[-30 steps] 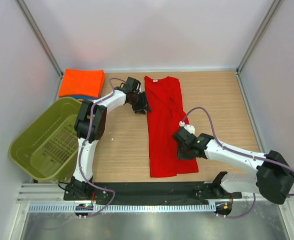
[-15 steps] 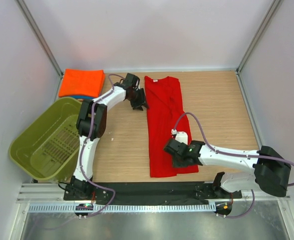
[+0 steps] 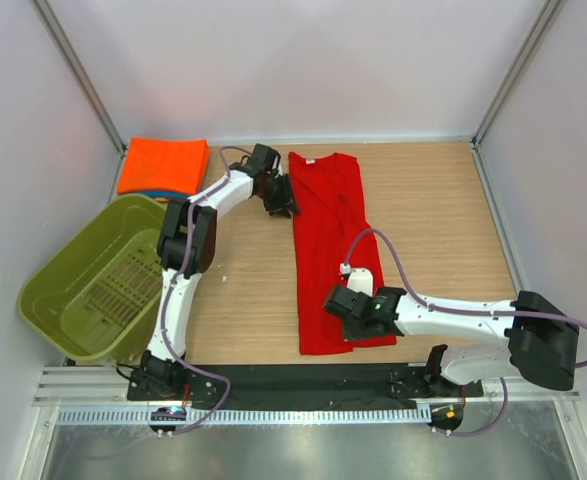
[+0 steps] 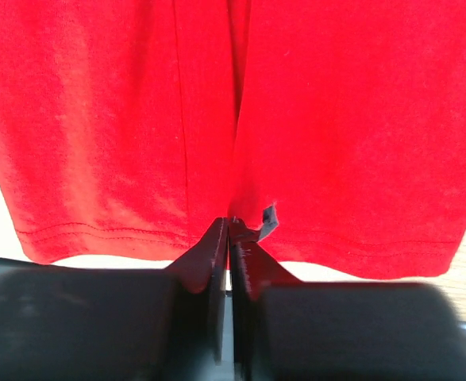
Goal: Fold and stack the t-shirts
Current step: Fold the tshirt
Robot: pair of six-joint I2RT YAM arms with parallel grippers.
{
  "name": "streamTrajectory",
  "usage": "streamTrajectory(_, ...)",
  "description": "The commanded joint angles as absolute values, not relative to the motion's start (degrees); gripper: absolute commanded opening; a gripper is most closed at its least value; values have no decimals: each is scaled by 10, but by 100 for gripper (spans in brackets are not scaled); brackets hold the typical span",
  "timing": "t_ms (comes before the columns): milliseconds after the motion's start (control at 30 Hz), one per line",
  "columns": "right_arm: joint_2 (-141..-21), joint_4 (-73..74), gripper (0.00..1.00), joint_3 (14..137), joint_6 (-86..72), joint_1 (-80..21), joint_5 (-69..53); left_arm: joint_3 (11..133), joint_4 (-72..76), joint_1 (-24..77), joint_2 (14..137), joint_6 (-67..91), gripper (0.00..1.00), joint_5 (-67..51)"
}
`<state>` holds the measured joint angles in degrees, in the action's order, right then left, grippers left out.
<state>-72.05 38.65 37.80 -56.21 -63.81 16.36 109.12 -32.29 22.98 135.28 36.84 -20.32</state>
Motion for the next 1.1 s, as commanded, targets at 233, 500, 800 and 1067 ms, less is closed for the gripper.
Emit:
streamTrajectory(233, -726, 413, 1, 396, -577, -664, 196, 1125, -358, 215, 1398, 354, 0, -185)
streamTrajectory(500, -730, 435, 1, 417, -585, -696, 210, 1134, -361, 209, 1405, 359, 0, -183)
streamTrajectory(800, -738, 404, 1, 425, -578, -726, 204, 1150, -368, 204, 1415, 359, 0, -181)
streamTrajectory(1067, -766, 377, 5, 445, -567, -739, 191, 1238, -403, 183, 1443, 344, 0, -190)
